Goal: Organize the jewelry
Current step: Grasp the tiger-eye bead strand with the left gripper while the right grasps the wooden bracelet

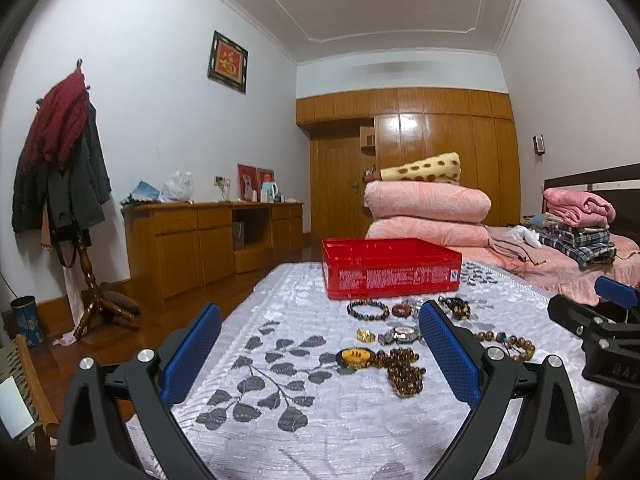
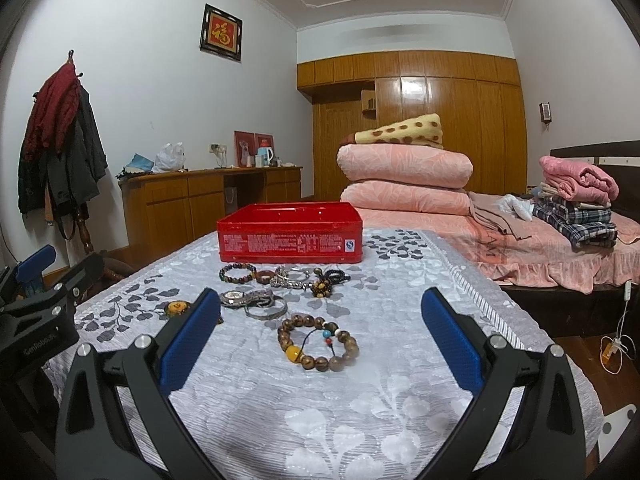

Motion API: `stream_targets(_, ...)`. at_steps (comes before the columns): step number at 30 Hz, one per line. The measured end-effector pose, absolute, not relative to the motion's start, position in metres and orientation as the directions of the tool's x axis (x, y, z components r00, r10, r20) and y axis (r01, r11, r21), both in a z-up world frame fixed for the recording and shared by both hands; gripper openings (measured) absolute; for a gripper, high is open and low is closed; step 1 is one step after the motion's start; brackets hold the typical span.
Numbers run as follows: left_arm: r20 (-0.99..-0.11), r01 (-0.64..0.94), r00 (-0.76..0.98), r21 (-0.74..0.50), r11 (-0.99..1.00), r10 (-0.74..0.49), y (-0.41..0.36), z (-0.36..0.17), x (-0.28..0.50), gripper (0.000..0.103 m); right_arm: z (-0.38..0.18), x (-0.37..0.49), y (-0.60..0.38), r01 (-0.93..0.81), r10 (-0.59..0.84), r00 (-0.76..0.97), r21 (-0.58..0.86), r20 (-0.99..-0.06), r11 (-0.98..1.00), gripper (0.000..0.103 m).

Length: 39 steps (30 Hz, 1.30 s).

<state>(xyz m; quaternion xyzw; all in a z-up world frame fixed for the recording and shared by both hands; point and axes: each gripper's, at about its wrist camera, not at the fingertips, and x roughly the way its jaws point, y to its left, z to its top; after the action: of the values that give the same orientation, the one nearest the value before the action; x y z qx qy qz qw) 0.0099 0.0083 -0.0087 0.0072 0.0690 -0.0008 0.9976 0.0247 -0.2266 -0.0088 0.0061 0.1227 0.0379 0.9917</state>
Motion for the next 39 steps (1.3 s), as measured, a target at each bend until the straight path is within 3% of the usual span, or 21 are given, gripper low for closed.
stream_targets(11, -0.419, 0.105, 0.902, -0.018, 0.994, -0.103, 0.001, -0.023, 0.044, 0.096, -0.013, 0.045, -0.236, -0.044, 0.05, 0.916, 0.026, -0.399, 0.999, 0.097)
stream_targets(19, -0.612, 0.175, 0.759, -0.141, 0.974, -0.225, -0.011, -0.032, 0.083, 0.062, -0.019, 0.072, -0.25, -0.048, 0.077, 0.844, 0.069, -0.531, 0.996, 0.097)
stream_targets(23, -0.668, 0.194, 0.695, -0.182, 0.964, -0.265, -0.02, -0.037, 0.099, 0.044, -0.023, 0.085, -0.248, -0.068, 0.085, 0.823, 0.052, -0.562, 0.996, 0.097)
stream_targets(29, -0.7, 0.21, 0.654, -0.195, 0.958, -0.286, -0.032, -0.038, 0.115, 0.041, -0.022, 0.101, -0.246, -0.107, 0.11, 0.802, 0.039, -0.587, 0.993, 0.095)
stream_targets(34, -0.718, 0.218, 0.644, -0.162, 0.962, -0.266, -0.044, -0.039, 0.124, 0.041, -0.025, 0.116, -0.247, -0.138, 0.139, 0.77, 0.051, -0.623, 0.989, 0.084)
stream_targets(36, -0.722, 0.214, 0.647, -0.136, 0.967, -0.244, -0.048, -0.039, 0.128, 0.037, -0.027, 0.12, -0.246, -0.145, 0.148, 0.758, 0.056, -0.636, 0.988, 0.083)
stream_targets(37, -0.725, 0.206, 0.65, -0.121, 0.971, -0.229, -0.048, -0.04, 0.129, 0.03, -0.028, 0.123, -0.246, -0.147, 0.149, 0.751, 0.058, -0.643, 0.987, 0.08)
stream_targets(39, -0.724, 0.202, 0.648, -0.137, 0.97, -0.238, -0.045, -0.041, 0.133, 0.028, -0.032, 0.128, -0.246, -0.149, 0.155, 0.727, 0.067, -0.669, 0.987, 0.074)
